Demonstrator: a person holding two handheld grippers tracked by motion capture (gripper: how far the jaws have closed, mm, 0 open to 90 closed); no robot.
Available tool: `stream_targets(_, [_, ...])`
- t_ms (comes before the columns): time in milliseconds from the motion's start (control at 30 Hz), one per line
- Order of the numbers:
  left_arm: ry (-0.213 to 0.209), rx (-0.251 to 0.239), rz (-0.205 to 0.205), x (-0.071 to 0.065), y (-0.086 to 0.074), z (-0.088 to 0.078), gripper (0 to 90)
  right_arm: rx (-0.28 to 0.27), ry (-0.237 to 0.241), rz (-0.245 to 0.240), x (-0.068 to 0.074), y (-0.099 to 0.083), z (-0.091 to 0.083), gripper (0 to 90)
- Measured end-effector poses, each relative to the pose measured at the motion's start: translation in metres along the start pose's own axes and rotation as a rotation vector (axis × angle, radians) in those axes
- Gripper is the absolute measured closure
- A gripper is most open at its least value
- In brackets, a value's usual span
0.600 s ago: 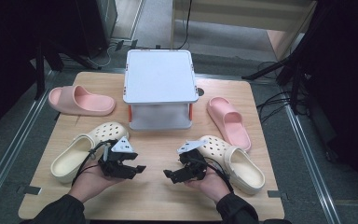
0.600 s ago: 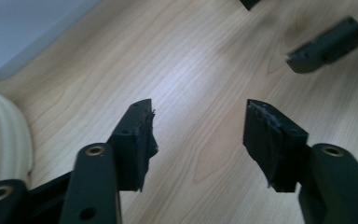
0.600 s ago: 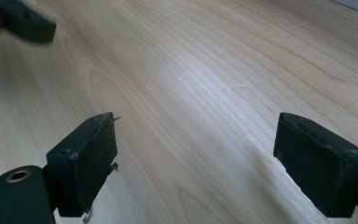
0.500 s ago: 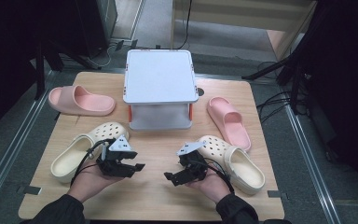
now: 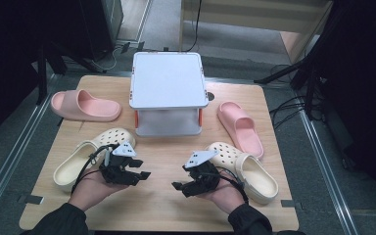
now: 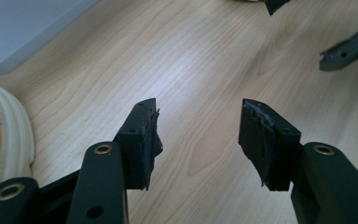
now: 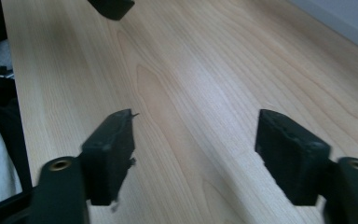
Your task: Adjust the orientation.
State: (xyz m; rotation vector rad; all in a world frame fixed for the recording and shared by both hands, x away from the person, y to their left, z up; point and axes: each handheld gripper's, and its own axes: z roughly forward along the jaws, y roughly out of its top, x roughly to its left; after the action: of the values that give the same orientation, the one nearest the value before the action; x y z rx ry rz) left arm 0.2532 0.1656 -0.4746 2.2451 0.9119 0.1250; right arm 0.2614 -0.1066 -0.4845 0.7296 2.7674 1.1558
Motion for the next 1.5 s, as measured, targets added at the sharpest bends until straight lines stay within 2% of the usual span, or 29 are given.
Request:
stream_targets(67, [-0.005,0.006,-0.01,0.001,0.0,0.0,45.5,-0.011,0.003,0.007,-0.001,0.0,-0.002,42.1])
stream_targets(100, [-0.001,0.004,-0.015,0.001,0.0,-0.001,45.4,-0.016,0.017,0.01,-0.002,-0.001,-0.002,43.7])
stream_targets(200, [-0.01,-0.008,-0.038,0.002,0.0,-0.002,45.1,-0.035,0.022,0.006,-0.001,-0.003,-0.005,45.8])
stream_targets(267, [-0.006,-0.009,-0.038,0.003,0.0,-0.003,45.2,-0.04,0.024,0.011,0.0,-0.003,-0.006,47.3])
stream_targets(367, [0.001,-0.007,-0.036,0.004,0.0,-0.003,45.2,-0.037,0.046,0.032,0.001,-0.001,-0.008,47.3])
stream_targets(400, [0.002,-0.007,-0.035,0.005,-0.001,-0.005,45.3,-0.038,0.038,0.01,0.0,0.0,-0.009,44.7])
stream_targets(500, [0.005,-0.01,-0.035,0.006,-0.001,-0.007,45.4,-0.04,0.027,0.008,0.0,0.001,-0.01,44.3])
stream_targets(533, [0.003,-0.012,-0.04,0.007,-0.001,-0.009,47.6,-0.039,0.032,0.03,-0.001,0.001,-0.011,44.4])
stream_targets(633, [0.001,-0.006,-0.041,0.009,-0.002,-0.01,50.0,-0.046,0.037,0.045,-0.003,0.002,-0.012,43.9])
stream_targets(733, [0.011,-0.005,-0.053,0.012,-0.005,-0.016,50.5,-0.058,0.052,0.07,-0.006,0.004,-0.012,38.3])
stream_targets(800, [0.008,-0.009,-0.063,0.012,-0.006,-0.019,50.6,-0.056,0.051,0.07,-0.006,0.004,-0.012,39.4])
stream_targets(833, [0.009,-0.008,-0.069,0.013,-0.007,-0.021,50.5,-0.055,0.048,0.061,-0.006,0.005,-0.012,43.8])
stream_targets(867, [-0.008,0.003,-0.082,0.014,-0.009,-0.023,49.2,-0.052,0.054,0.042,-0.006,0.006,-0.011,46.7])
stream_targets(900, [-0.008,0.003,-0.082,0.014,-0.009,-0.023,48.3,-0.052,0.054,0.042,-0.006,0.006,-0.011,46.7])
stream_targets(1000, [0.001,0.004,-0.102,0.017,-0.014,-0.031,48.4,-0.042,0.07,0.046,-0.007,0.009,-0.01,50.2])
stream_targets(1267, [0.042,0.004,-0.11,0.019,-0.024,-0.046,50.3,-0.028,0.061,0.039,-0.011,0.013,-0.005,50.2])
stream_targets(1500, [0.076,-0.006,-0.151,0.03,-0.039,-0.064,51.5,-0.021,0.064,0.024,-0.014,0.015,-0.001,49.3])
